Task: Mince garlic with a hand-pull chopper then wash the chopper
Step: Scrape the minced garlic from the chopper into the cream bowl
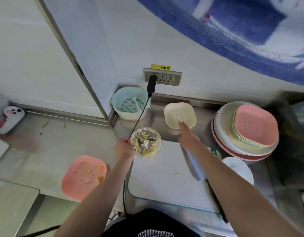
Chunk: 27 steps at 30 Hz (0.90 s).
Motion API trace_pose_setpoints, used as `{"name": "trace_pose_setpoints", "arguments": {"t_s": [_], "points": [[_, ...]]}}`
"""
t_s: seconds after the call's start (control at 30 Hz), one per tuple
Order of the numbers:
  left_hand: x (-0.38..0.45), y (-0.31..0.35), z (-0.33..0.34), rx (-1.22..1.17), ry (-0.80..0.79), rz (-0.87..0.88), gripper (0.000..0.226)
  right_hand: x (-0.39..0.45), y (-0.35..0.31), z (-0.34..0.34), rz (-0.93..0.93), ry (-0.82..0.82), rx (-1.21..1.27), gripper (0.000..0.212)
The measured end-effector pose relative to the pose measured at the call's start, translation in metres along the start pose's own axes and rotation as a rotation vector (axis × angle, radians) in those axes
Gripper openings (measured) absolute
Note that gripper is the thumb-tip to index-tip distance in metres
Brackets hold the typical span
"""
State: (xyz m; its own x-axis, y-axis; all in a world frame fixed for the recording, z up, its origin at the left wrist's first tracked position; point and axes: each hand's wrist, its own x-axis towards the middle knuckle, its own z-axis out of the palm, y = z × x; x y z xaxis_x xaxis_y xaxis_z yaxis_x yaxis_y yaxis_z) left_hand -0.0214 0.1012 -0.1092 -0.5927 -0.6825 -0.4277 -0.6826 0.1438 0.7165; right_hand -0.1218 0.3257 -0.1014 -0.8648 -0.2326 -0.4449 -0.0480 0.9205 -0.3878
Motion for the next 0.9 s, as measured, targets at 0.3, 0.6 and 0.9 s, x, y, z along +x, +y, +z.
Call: {"name": "trace_pose_setpoints", "arguments": {"t_s": [0.3, 0.6, 0.9], "points": [[-0.01, 0.007, -0.012, 0.049, -0.09, 0.027, 0.015, -0.006, -0.017, 0.005, 0.021, 0.259, -0.182, 0.026], [-0.017, 0.009, -0.013, 0.042, -0.215, -0.016, 0.025, -0.018, -0.027, -0.015, 0.217, 0.472, 1.292, 0.016], [-0.024, 0.017, -0.013, -0.06, -0.296, -0.114, 0.011, -0.04, -0.021, -0.02, 0.324, 0.499, 1.376, 0.009]]}}
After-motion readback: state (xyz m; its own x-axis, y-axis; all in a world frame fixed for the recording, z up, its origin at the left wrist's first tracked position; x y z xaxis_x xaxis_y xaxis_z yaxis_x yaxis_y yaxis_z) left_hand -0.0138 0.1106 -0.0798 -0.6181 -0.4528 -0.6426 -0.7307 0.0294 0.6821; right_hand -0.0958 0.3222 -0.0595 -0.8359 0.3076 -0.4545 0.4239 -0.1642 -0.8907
